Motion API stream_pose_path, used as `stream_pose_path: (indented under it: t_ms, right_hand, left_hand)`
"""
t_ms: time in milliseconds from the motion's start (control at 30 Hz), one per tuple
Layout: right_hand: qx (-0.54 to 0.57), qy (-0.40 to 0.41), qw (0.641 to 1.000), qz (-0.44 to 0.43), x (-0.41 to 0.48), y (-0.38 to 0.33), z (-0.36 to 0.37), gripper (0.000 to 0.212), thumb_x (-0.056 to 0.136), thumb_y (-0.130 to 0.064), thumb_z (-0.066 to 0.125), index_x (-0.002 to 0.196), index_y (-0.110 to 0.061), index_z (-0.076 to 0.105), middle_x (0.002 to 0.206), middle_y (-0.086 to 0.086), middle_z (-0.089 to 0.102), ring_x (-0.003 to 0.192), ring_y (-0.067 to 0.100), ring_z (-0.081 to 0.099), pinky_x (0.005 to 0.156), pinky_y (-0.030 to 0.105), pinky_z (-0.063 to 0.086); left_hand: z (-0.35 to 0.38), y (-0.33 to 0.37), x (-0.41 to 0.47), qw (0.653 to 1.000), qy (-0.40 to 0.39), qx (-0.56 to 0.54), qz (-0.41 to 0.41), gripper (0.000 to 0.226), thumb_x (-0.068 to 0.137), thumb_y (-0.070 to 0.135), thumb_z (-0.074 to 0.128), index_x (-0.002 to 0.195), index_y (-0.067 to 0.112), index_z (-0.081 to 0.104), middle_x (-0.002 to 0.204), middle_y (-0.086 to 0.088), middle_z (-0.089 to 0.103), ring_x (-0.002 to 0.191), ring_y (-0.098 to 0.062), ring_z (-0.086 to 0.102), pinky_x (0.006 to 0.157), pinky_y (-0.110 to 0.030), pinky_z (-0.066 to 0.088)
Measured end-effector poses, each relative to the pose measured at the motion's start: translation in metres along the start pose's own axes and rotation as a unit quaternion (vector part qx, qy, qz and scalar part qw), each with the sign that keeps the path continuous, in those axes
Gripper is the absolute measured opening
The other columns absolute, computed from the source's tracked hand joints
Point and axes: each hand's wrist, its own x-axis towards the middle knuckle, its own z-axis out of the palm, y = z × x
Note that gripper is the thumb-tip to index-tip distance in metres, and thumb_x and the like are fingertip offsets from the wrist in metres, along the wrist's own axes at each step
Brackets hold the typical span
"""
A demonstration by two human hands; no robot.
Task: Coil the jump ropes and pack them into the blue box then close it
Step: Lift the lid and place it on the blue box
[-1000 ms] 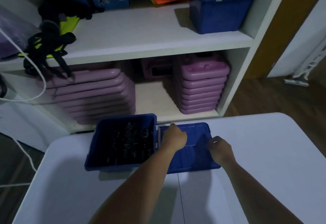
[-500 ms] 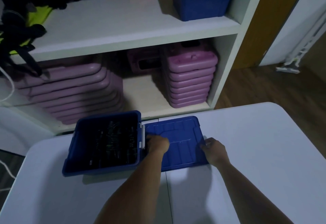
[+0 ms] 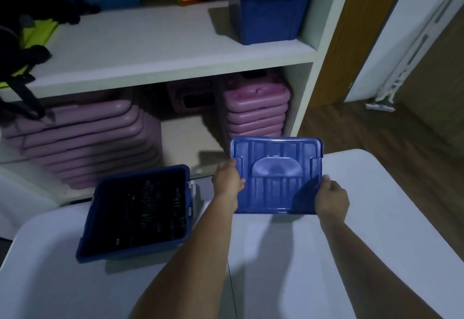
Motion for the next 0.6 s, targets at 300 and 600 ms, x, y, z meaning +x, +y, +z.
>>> stream_pose_path:
  t_ms: [300,600]
  right_hand:
    - [0.324,-0.169,0.928,0.076,-0.035,-0.074,-0.014,0.037,0.101,-0.047,0.041,0.089,-0.021,0.065,0.091,0.005,0.07,0.089,0.019,0.064,0.09,0.034,0.048]
    - [0.304,-0.364,0.877,0.072,-0.111,-0.094,0.022,0.016,0.093,-0.009,0.055,0.094,-0.007,0.071,0.089,0.009,0.07,0.083,0.021,0.064,0.076,0.031,0.051]
  left_hand:
    - [-0.07,0.091,-0.038,0.976,-0.088,-0.163,0.116,0.019,0.104,0.017,0.042,0.106,0.005,0.057,0.075,-0.008,0.05,0.076,-0.027,0.071,0.084,-0.04,0.06]
    - [-0.236,0.109,-0.054,0.985,-0.093,0.039,0.142,0.02,0.096,0.005,0.049,0.096,0.006,0.069,0.089,-0.009,0.067,0.073,-0.014,0.066,0.063,-0.025,0.055]
